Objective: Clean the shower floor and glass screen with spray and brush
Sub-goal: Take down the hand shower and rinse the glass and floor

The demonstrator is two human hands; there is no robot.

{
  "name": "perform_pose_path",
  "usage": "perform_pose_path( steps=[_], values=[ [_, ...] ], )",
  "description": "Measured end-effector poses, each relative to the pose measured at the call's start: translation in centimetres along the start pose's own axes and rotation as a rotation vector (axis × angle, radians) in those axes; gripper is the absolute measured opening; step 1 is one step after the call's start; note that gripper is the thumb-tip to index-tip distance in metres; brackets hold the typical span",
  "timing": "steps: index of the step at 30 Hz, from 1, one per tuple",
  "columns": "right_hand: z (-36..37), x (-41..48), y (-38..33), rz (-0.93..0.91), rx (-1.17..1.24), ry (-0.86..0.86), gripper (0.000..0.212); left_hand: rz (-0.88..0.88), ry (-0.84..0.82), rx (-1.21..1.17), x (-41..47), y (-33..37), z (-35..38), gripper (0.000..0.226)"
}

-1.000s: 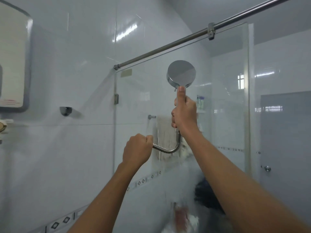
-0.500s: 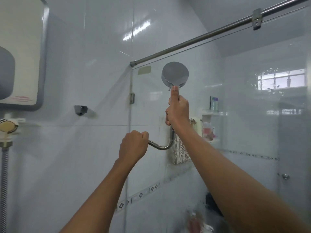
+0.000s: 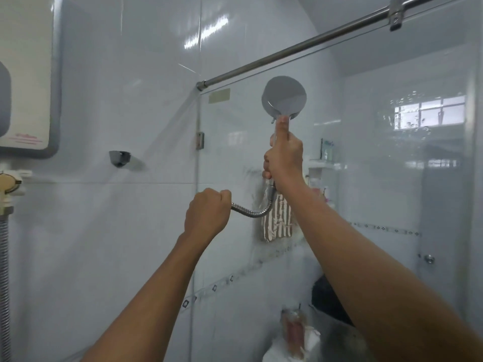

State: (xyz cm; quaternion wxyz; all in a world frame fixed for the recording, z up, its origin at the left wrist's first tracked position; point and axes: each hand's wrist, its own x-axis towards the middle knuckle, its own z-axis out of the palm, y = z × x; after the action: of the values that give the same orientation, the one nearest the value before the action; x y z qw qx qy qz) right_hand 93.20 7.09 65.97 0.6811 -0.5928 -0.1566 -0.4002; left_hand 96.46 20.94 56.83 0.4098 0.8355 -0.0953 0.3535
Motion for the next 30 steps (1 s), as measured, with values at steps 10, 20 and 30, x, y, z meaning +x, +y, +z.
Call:
perform_pose_path(
  steps=[10,20,30],
  values=[
    [-10.2,-3.0,-6.7,-0.079,-0.077,0.091,0.055,0.108,-0.095,-0.102,-5.6,8.5,2.9,0.043],
    [-18.1,-6.9,-11.3,-0.030,-0.101,0.127,0.056,0.164,-0.134,-0.209,-12.5,14.0,5.8,0.048],
    [-14.5,-12.9,-0.5,0.165,-0.116,-0.085,0.055,-0.080,-0.219,0.030,-18.9,2.3,7.1,0.043]
  ],
)
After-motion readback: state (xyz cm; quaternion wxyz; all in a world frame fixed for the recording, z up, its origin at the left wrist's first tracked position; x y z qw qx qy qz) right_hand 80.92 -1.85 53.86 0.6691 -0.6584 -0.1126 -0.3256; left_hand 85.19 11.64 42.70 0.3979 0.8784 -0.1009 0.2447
